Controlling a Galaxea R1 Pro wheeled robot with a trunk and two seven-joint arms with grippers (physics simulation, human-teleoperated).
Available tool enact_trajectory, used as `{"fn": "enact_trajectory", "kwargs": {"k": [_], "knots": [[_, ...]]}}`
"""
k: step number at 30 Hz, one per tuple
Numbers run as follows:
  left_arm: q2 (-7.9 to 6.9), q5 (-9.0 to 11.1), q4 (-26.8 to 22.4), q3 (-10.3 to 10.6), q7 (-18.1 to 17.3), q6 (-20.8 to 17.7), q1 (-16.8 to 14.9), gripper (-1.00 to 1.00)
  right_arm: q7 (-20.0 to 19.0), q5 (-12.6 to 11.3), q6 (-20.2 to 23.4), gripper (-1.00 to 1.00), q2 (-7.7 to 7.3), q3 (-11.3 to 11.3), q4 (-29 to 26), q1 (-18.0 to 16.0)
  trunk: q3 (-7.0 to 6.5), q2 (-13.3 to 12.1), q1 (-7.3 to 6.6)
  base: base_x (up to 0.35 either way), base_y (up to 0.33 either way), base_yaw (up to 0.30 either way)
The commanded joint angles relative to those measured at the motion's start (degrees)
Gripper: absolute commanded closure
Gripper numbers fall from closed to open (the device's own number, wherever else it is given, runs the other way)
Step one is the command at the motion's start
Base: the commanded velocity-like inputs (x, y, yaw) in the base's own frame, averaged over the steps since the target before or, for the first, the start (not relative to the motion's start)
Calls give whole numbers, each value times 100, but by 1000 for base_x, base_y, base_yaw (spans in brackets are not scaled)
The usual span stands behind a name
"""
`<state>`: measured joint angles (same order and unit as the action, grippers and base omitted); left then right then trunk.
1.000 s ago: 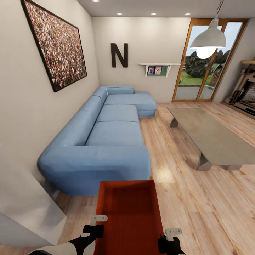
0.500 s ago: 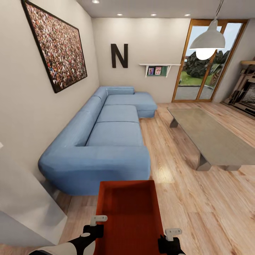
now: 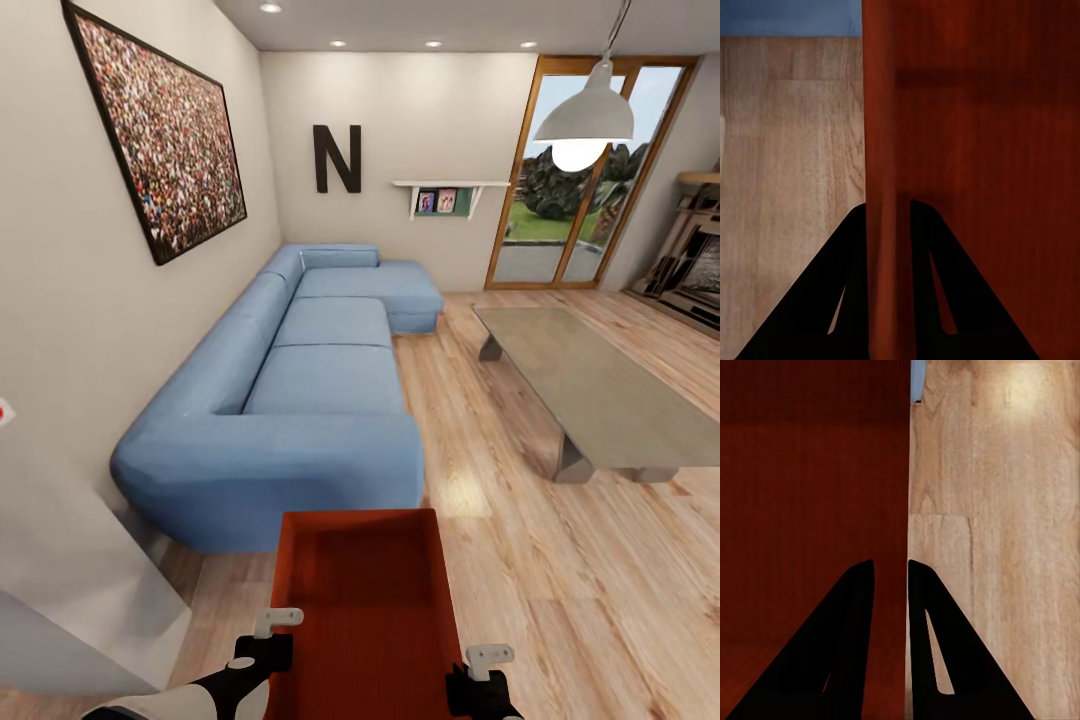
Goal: Move the two storage containers from the living room to the garage. In the garage, place one container on the floor and stack the other container on top of it (either order is fine).
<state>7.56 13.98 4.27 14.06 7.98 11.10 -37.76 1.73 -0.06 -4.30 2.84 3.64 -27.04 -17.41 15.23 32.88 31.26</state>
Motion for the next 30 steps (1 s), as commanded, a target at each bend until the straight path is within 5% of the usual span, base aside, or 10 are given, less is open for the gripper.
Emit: {"fn": "enact_trajectory", "kwargs": {"k": [1,25,30], "knots": [[9,-67,-31,-139,-192,24,-15,100,21,278,-18,100,-1,84,14,3,-9,-34,-21,0,0,0],[16,-62,-31,-139,-192,24,-13,100,56,273,-31,100,1,84,14,2,-440,-996,-548,0,0,0],[16,-62,-31,-139,-192,24,-13,100,56,270,-28,100,-1,84,14,3,-440,-996,-548,0,0,0]]}}
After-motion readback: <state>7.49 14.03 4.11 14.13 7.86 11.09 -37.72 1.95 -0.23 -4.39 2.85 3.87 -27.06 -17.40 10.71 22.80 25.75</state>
